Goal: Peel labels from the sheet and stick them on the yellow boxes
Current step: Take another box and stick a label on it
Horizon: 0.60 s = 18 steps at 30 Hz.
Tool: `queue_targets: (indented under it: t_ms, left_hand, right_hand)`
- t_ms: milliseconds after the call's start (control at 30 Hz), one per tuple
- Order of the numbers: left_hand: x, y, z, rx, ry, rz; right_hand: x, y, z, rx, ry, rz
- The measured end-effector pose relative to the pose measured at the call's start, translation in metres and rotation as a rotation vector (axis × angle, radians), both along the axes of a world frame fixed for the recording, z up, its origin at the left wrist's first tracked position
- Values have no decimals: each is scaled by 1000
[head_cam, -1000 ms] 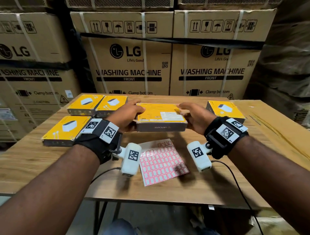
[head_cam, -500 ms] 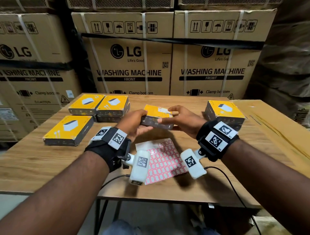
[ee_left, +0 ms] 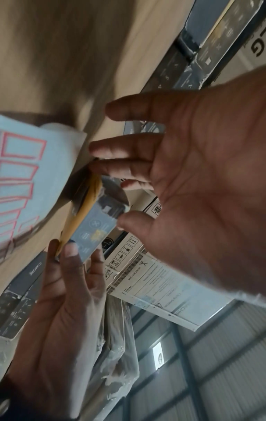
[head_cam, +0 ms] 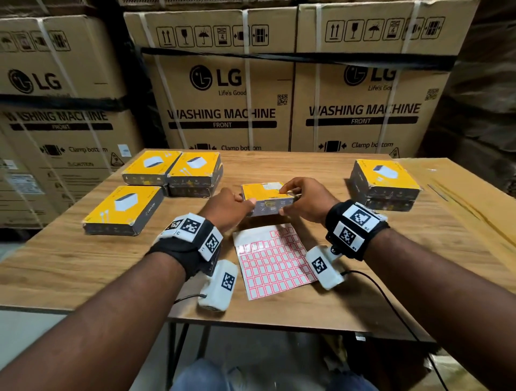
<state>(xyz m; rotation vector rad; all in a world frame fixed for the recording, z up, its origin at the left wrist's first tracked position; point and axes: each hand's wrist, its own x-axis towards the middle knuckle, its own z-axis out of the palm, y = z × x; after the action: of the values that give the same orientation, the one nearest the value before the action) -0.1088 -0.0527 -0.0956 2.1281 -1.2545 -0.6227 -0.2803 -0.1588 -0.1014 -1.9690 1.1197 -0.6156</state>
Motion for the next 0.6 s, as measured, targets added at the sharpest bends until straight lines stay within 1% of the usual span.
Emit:
queue_targets:
  t_ms: [100, 167, 267, 367, 433, 500, 600]
  left_hand:
    - [-7, 5, 1, 63, 9, -30]
    - [-11, 6, 1, 95, -50, -37]
    - [-13, 3, -5, 161, -97, -33]
    - [-14, 1, -8, 225, -171, -76]
    - [-14, 1, -6, 209, -237, -115]
    - [-15, 1, 0, 185, -231, -177]
    - [-13, 0, 11, 163, -225, -259]
  right_hand:
    - [-1, -4, -3, -46, 22, -18]
    - [-1, -6, -4, -72, 49, -22]
    - [-2, -8, -4, -33, 103, -18]
    - [-4, -8, -5, -15, 185, 4]
    - [-5, -6, -3, -88, 202, 2]
    - [-4, -3, 1, -210, 208, 10]
    - [-1, 3, 7, -329, 196, 121]
